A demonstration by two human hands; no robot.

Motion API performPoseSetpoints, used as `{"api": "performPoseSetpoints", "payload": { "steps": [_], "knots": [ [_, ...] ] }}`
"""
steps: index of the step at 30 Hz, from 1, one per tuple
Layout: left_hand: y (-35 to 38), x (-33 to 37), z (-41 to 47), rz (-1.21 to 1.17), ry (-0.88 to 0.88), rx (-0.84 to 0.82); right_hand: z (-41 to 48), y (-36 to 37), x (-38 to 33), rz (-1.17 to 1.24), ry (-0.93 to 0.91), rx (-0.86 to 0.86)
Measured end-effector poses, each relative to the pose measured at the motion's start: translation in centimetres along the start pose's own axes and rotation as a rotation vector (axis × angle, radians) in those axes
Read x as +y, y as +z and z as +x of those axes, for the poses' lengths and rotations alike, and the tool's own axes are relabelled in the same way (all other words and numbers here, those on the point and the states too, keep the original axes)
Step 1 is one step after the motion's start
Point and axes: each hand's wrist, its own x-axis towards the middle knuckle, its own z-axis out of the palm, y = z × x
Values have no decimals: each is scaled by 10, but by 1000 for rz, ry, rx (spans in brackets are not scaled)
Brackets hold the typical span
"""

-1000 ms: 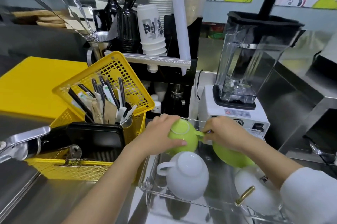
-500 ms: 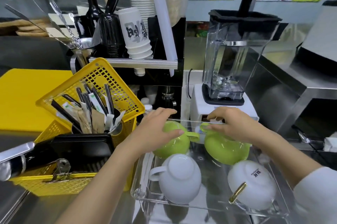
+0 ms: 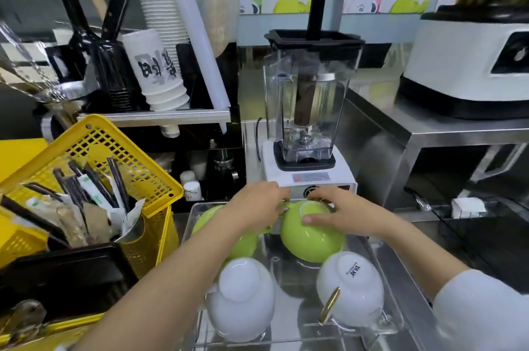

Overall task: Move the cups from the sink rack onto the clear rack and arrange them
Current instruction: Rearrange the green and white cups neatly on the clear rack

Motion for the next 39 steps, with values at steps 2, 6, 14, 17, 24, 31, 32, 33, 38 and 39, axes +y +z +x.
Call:
{"api": "performPoseSetpoints", "payload": {
  "steps": [2, 6, 14, 17, 24, 31, 32, 33, 38, 39],
  "knots": [
    [5, 3, 6, 85, 16, 28, -2, 1, 1, 1, -6, -20],
    [9, 8, 13, 150, -5, 105, -4, 1, 5, 17, 2, -20],
    [-12, 13, 15, -12, 51, 191, 0, -1, 12, 342, 73, -79],
    [-15, 17, 17, -23, 84, 269, 2, -4, 12, 416, 96, -119],
    [-19, 26, 18, -379, -16, 426, 3, -1, 16, 665, 164, -5],
    [-18, 22, 10, -953, -199, -71, -2, 13, 18, 826, 198, 170],
    [-17, 23, 9, -993, -137, -100, -3, 14, 19, 807, 192, 181],
    [-16, 23, 9, -1015, -72, -89, -4, 14, 19, 788, 174, 187],
    [-30, 18, 11, -667, 122, 68, -18, -13, 19, 722, -48, 147],
    [-33, 18, 12, -582, 165, 65, -21, -19, 17, 710, -78, 156]
  ]
}}
